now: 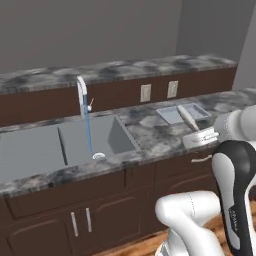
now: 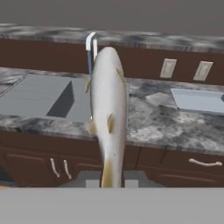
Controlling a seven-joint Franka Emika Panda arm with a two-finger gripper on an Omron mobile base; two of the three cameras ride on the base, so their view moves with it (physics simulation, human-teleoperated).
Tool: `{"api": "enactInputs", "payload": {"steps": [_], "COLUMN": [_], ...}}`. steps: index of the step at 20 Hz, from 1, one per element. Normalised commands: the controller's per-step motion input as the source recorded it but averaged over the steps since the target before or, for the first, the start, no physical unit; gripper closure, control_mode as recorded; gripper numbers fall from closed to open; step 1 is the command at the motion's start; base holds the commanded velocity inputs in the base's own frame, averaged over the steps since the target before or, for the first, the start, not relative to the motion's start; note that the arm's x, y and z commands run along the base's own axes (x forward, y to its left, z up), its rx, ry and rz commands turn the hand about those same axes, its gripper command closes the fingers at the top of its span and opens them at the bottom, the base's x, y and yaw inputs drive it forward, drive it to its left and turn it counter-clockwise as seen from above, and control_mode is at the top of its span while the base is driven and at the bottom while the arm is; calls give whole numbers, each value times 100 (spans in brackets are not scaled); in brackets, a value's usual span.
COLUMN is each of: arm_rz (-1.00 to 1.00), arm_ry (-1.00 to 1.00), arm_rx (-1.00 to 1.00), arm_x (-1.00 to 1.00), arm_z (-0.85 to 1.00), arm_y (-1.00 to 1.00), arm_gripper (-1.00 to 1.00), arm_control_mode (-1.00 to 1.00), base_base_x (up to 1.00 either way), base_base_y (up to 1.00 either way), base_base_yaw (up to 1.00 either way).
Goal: Take the fish out of the fridge, briefly rinse it in the sink, and place it on the tray next to the sink.
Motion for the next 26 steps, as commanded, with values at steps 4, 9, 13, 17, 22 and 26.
{"api": "enactInputs", "payload": {"steps": [4,9,13,17,22,26], "arm_rz": [0,0,17,38,48,51], "arm_ry": [0,0,23,44,39,26], "arm_rx": [0,0,8,2,-1,-1], "arm_x": [0,0,84,89,78,68], "arm_z": [0,0,-23,-62,-86,-89], "arm_y": [0,0,-46,4,23,36], "arm_gripper": [100,100,100,100,100,100], "arm_control_mode": [100,100,-100,-100,-100,-100], "base_base_x": [98,72,0,0,0,0], "base_base_y": [-18,-49,0,0,0,0], "base_base_yaw": [0,1,0,0,0,0]}}
